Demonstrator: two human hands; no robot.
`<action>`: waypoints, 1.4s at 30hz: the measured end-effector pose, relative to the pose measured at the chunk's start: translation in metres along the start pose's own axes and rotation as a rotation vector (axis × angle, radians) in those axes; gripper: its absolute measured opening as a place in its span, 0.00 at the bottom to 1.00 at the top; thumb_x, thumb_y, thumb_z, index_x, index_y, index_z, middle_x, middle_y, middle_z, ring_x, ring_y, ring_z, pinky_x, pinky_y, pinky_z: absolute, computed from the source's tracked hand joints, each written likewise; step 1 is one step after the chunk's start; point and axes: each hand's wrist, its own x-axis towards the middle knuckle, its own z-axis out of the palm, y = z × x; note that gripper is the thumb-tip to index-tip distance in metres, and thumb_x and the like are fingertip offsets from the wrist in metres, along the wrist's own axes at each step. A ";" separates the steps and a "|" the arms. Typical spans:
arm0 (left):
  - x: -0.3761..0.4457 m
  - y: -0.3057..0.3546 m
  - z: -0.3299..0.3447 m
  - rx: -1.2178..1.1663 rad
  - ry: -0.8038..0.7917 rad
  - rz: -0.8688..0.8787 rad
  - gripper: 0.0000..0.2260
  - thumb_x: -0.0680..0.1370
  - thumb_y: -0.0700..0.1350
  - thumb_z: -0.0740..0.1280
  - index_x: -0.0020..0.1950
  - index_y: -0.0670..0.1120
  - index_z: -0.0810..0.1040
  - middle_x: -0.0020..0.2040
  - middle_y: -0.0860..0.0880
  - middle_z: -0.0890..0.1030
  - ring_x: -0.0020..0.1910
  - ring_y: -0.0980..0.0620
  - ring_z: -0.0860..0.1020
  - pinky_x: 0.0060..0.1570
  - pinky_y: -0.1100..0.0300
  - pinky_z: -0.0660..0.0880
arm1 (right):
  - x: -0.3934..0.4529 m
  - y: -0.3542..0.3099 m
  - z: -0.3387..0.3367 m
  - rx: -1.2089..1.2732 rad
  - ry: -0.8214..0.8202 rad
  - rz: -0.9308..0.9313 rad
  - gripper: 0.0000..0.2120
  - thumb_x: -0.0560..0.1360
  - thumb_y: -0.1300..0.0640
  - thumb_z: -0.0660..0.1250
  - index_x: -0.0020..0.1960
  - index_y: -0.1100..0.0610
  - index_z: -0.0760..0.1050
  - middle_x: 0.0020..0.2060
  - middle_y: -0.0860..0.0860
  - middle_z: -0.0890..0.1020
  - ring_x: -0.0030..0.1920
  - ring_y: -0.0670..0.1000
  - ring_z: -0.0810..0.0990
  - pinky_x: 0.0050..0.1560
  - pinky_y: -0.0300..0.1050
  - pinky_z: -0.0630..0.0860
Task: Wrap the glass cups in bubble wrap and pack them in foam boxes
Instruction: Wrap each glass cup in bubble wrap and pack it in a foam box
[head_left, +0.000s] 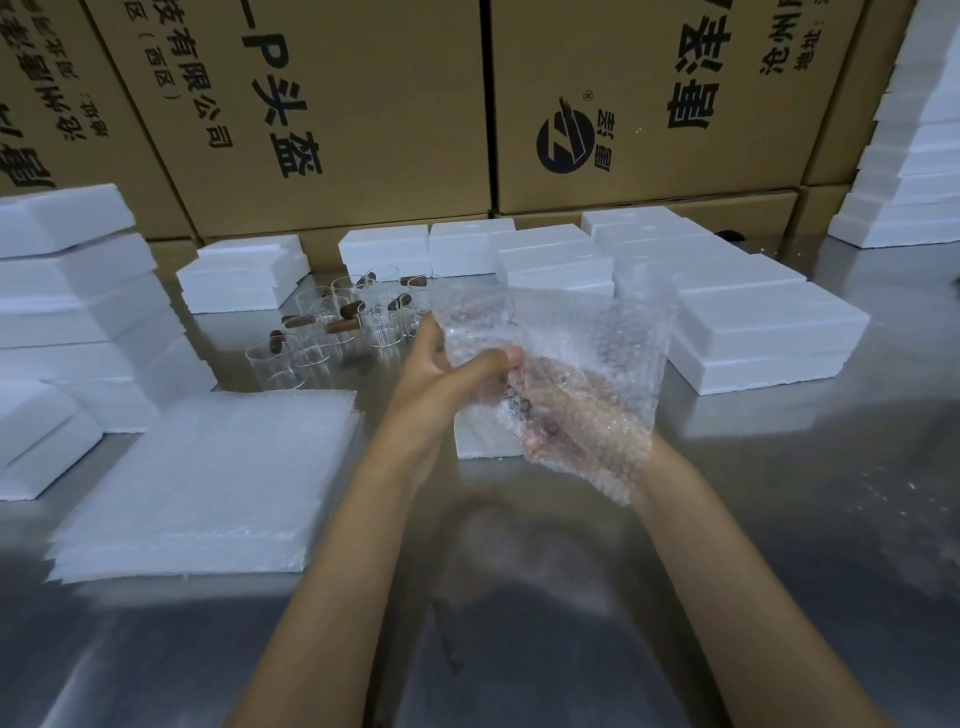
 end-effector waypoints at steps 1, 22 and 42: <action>0.001 0.001 -0.001 -0.047 0.016 0.002 0.41 0.62 0.52 0.82 0.72 0.55 0.70 0.72 0.51 0.74 0.73 0.47 0.71 0.72 0.43 0.67 | 0.003 -0.002 -0.001 -0.016 -0.008 -0.028 0.04 0.70 0.61 0.76 0.43 0.59 0.82 0.40 0.55 0.84 0.37 0.47 0.81 0.41 0.33 0.77; -0.003 0.006 0.006 -0.399 -0.090 -0.136 0.29 0.71 0.36 0.73 0.71 0.35 0.71 0.58 0.40 0.82 0.59 0.43 0.80 0.61 0.50 0.77 | 0.032 0.010 -0.018 0.056 0.299 -0.314 0.02 0.78 0.60 0.68 0.47 0.57 0.80 0.41 0.51 0.85 0.46 0.50 0.85 0.47 0.44 0.79; -0.002 -0.014 0.006 1.030 -0.405 0.113 0.31 0.63 0.60 0.78 0.64 0.59 0.75 0.59 0.54 0.79 0.60 0.50 0.75 0.60 0.50 0.75 | 0.034 0.025 -0.029 -1.031 0.476 -0.386 0.07 0.67 0.64 0.65 0.40 0.52 0.74 0.34 0.52 0.80 0.38 0.57 0.77 0.39 0.49 0.76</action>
